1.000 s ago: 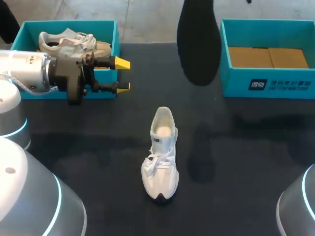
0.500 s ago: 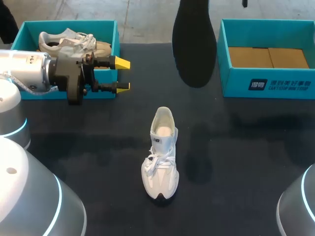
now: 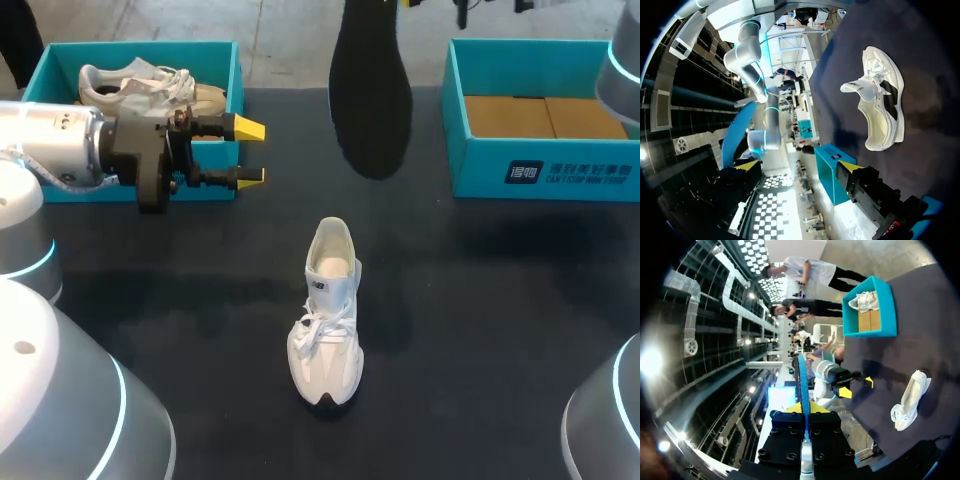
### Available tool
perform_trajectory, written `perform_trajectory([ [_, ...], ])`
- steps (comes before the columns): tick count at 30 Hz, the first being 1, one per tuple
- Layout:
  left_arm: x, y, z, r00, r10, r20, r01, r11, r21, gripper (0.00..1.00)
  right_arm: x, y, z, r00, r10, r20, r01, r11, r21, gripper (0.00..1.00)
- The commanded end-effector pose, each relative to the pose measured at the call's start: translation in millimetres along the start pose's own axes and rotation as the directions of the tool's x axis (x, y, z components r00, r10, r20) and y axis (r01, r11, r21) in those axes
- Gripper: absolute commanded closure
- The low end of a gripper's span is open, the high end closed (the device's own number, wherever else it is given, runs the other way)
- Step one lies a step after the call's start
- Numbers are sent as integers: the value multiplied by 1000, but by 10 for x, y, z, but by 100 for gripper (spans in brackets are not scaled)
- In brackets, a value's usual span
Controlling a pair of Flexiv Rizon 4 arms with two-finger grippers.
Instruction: Take the shoe out of the shoebox, open the shoe tongue, remove and reinsert the insole, then place the shoe into the shoebox
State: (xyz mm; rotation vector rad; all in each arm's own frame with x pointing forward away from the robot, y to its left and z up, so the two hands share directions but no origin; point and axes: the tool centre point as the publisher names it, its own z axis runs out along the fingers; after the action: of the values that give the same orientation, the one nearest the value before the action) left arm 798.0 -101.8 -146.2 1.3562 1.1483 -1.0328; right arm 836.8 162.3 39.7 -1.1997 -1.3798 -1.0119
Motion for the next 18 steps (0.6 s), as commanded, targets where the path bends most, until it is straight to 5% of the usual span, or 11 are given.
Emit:
perform_trajectory([
  [1, 8, -6, 9, 1000, 2, 2, -2, 1000, -4, 0, -154, 329, 0, 998, 51, 48, -54, 996, 72, 100],
  [18, 8, -6, 9, 1000, 2, 2, -2, 1000, -4, 0, -708, 649, 82, 988, 129, 84, -132, 991, 33, 100],
])
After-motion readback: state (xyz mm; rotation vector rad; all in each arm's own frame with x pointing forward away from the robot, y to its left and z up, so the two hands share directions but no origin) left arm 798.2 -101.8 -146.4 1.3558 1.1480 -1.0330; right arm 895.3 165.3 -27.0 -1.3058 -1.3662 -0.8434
